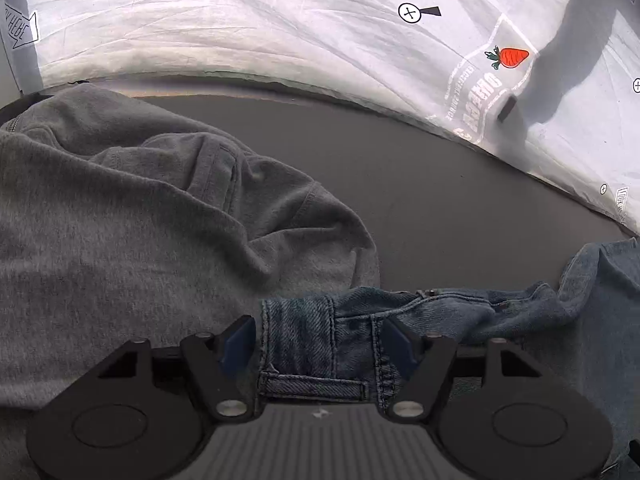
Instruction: Fold clothes
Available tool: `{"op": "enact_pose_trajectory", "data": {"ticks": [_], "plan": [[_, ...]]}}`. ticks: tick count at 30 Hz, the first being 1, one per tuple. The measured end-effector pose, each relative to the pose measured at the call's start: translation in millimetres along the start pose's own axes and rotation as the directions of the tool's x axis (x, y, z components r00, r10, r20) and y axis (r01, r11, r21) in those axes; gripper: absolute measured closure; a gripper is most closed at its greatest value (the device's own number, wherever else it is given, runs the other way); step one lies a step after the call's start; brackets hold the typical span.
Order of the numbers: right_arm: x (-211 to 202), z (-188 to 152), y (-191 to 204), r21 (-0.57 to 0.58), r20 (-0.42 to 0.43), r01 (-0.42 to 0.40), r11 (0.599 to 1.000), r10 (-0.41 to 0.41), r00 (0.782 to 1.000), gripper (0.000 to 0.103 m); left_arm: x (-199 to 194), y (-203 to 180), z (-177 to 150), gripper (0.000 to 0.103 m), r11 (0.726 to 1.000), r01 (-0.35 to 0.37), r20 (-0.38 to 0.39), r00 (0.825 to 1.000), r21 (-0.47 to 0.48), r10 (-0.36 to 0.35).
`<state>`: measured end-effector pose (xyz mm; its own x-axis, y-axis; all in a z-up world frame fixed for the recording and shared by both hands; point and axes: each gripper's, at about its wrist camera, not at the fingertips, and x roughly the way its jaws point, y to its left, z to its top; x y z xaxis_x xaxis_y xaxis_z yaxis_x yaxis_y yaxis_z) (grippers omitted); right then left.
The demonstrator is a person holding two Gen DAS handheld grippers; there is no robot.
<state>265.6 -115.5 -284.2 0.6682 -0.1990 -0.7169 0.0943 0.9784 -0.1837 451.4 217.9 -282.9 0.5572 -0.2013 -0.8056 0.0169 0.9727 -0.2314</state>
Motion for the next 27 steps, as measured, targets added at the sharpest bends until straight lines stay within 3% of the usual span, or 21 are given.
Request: {"op": "enact_pose_trajectory", "data": {"ticks": [1,2,5,10,13,15,17,21,27], "plan": [[-2,1,4,-0.011,-0.003,0.005,1.000,-0.005,1.000,0.049,-3,1,0,0.061,1.000,0.007,0.010,1.000,-0.016,-0.007],[-3,1,7,-0.020,-0.006,0.015,1.000,-0.015,1.000,0.049,-6,2,-1,0.081,0.999,0.014,0.021,1.000,-0.036,-0.013],[-2,0,4,-0.005,-0.026,0.044,0.999,-0.044,0.999,0.049,-18,6,0,0.084,0.987,0.027,0.051,0.998,-0.160,-0.019],[3,2,-19,0.100,-0.067,0.084,0.991,-0.078,0.995,0.049,-35,23,19,0.084,0.961,-0.017,0.121,0.991,-0.275,0.052],[3,-1,-25,0.096,-0.070,0.109,0.989,-0.102,0.992,0.049,-11,29,17,0.082,0.956,-0.083,0.070,0.992,-0.281,0.107],[4,-3,-28,0.087,-0.080,0.124,0.988,-0.117,0.990,0.049,1,28,12,0.076,0.955,-0.135,0.041,0.988,-0.264,0.151],[0,-7,-33,0.086,-0.081,0.140,0.986,-0.133,0.988,0.049,-5,20,13,0.071,0.961,-0.150,0.062,0.984,-0.232,0.168],[-14,-16,-51,0.117,-0.068,0.155,0.981,-0.148,0.987,0.042,-33,7,12,0.047,0.958,-0.239,0.105,0.961,-0.158,0.257],[-36,-41,-105,0.248,-0.098,0.183,0.951,-0.163,0.982,0.037,-82,-8,-23,0.030,0.970,-0.182,0.102,0.975,-0.160,0.200]]}}
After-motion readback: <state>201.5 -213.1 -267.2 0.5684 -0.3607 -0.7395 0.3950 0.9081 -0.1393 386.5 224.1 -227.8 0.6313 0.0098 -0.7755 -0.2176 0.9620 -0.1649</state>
